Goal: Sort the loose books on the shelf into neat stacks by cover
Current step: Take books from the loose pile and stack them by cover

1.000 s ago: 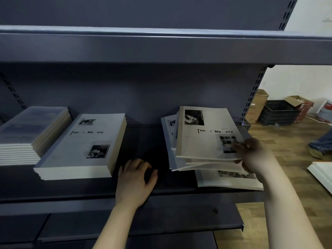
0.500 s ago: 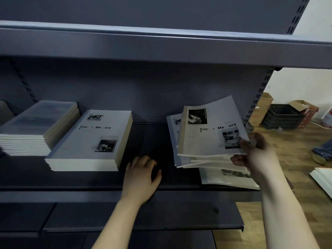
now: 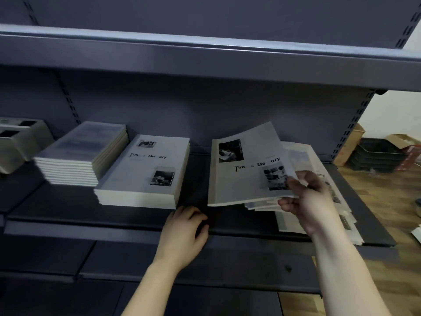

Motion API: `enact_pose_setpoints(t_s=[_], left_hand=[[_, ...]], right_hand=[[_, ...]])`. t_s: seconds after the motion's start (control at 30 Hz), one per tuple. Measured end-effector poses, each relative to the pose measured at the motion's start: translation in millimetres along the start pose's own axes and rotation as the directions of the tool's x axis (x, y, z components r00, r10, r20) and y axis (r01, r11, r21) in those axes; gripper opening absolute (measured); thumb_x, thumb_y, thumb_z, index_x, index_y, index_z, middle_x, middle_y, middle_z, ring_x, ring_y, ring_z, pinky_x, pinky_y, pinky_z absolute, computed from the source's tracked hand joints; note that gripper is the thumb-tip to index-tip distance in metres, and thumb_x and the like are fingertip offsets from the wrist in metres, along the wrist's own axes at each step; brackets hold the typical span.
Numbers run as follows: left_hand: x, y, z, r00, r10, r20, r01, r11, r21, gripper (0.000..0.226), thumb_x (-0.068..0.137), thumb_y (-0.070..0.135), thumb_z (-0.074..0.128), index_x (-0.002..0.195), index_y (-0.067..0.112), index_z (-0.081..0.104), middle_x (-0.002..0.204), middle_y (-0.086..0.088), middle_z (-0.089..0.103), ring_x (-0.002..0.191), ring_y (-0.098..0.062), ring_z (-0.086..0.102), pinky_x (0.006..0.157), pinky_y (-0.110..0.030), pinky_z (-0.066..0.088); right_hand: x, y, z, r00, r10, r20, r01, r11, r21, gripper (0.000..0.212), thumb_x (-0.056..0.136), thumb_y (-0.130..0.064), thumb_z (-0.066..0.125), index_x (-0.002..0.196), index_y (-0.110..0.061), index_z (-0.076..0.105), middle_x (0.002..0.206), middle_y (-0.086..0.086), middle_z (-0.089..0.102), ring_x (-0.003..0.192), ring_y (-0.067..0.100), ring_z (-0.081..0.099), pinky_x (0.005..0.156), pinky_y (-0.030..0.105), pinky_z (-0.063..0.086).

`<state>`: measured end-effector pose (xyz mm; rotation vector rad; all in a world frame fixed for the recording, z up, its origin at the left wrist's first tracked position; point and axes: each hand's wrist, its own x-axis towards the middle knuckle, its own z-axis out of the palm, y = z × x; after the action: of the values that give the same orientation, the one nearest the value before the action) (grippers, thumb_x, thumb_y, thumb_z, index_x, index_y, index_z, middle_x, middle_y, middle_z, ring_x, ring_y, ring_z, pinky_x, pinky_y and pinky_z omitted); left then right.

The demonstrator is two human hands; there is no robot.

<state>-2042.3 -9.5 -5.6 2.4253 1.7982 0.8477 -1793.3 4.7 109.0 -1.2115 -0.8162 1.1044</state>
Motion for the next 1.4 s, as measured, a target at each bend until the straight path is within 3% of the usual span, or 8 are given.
enact_pose_setpoints(t_s=[0.3, 0.37, 0.5, 0.8, 0.9, 1.07, 1.27, 1.4], left_hand=[[-28, -60, -40, 0.999, -0.033, 0.008, 0.033, 0.999, 0.01, 0.033, 0.084, 0.039, 0.045, 0.095, 0.023, 0.072, 0.093, 0.008, 0.065, 0.083, -0.016, 0.058, 0.074, -0.033, 0.05], [-32, -72, -45, 0.999, -0.053, 0.0, 0.053, 0.999, -0.001, 0.032, 0.084, 0.039, 0.046, 0.094, 0.023, 0.072, 0.091, 0.007, 0.064, 0.082, -0.017, 0.058, 0.073, -0.033, 0.05], [-40, -99, -55, 0.996, -0.082, -0.02, 0.08, 0.995, -0.064, 0.031, 0.084, 0.038, 0.047, 0.094, 0.022, 0.071, 0.09, 0.007, 0.063, 0.081, -0.016, 0.057, 0.07, -0.032, 0.05], [-44, -147, -71, 0.999, -0.024, -0.04, 0.023, 0.999, -0.023, 0.029, 0.083, 0.038, 0.047, 0.096, 0.025, 0.07, 0.097, 0.011, 0.063, 0.089, -0.012, 0.057, 0.076, -0.028, 0.045], [-42, -158, -75, 0.999, 0.006, -0.048, -0.006, 1.0, -0.004, 0.028, 0.082, 0.038, 0.048, 0.094, 0.026, 0.07, 0.096, 0.011, 0.063, 0.089, -0.013, 0.057, 0.074, -0.028, 0.044], [-41, -174, -77, 0.999, 0.034, -0.027, -0.034, 0.999, -0.023, 0.028, 0.083, 0.041, 0.05, 0.096, 0.027, 0.07, 0.097, 0.011, 0.061, 0.09, -0.014, 0.056, 0.076, -0.032, 0.045], [-39, -180, -73, 0.998, 0.054, -0.027, -0.056, 0.997, -0.046, 0.025, 0.083, 0.043, 0.052, 0.096, 0.029, 0.068, 0.098, 0.012, 0.058, 0.093, -0.013, 0.054, 0.079, -0.035, 0.046], [-39, -182, -72, 0.998, 0.063, -0.031, -0.065, 0.996, -0.063, 0.025, 0.082, 0.044, 0.052, 0.096, 0.029, 0.067, 0.1, 0.012, 0.057, 0.096, -0.013, 0.053, 0.08, -0.033, 0.043]], right_hand=[[-24, 36, 100, 0.988, 0.088, 0.128, -0.088, 0.996, -0.006, 0.014, 0.099, -0.007, 0.047, 0.088, -0.015, 0.048, 0.079, 0.009, 0.062, 0.034, 0.016, 0.054, 0.034, 0.019, 0.045], [-28, 47, 117, 0.98, 0.121, 0.16, -0.113, 0.992, -0.06, 0.004, 0.1, -0.013, 0.049, 0.097, -0.013, 0.053, 0.086, 0.01, 0.066, 0.041, 0.017, 0.06, 0.039, 0.021, 0.048], [-34, 62, 148, 0.963, 0.172, 0.208, -0.146, 0.98, -0.138, 0.016, 0.099, -0.02, 0.052, 0.112, -0.011, 0.056, 0.098, 0.014, 0.069, 0.056, 0.022, 0.069, 0.049, 0.025, 0.053], [-37, 77, 207, 0.966, 0.181, 0.186, -0.173, 0.983, -0.06, 0.02, 0.1, -0.009, 0.046, 0.117, -0.001, 0.051, 0.102, 0.02, 0.064, 0.064, 0.029, 0.07, 0.055, 0.031, 0.057], [-36, 85, 219, 0.98, 0.134, 0.149, -0.104, 0.976, -0.193, 0.017, 0.099, -0.01, 0.046, 0.114, -0.007, 0.054, 0.102, 0.011, 0.065, 0.064, 0.026, 0.072, 0.051, 0.023, 0.053], [-26, 97, 218, 0.99, -0.087, 0.11, 0.139, 0.697, -0.704, 0.017, 0.096, -0.026, 0.052, 0.104, -0.016, 0.063, 0.088, -0.001, 0.067, 0.067, 0.011, 0.064, 0.048, 0.017, 0.04], [-23, 101, 224, 0.978, -0.161, 0.135, 0.189, 0.394, -0.899, 0.02, 0.095, -0.042, 0.051, 0.1, -0.025, 0.061, 0.083, -0.01, 0.062, 0.068, 0.008, 0.059, 0.049, 0.022, 0.039], [-26, 102, 226, 0.976, -0.178, 0.126, 0.175, 0.297, -0.939, 0.028, 0.095, -0.05, 0.047, 0.104, -0.027, 0.061, 0.079, -0.01, 0.059, 0.067, 0.009, 0.057, 0.049, 0.022, 0.038]])
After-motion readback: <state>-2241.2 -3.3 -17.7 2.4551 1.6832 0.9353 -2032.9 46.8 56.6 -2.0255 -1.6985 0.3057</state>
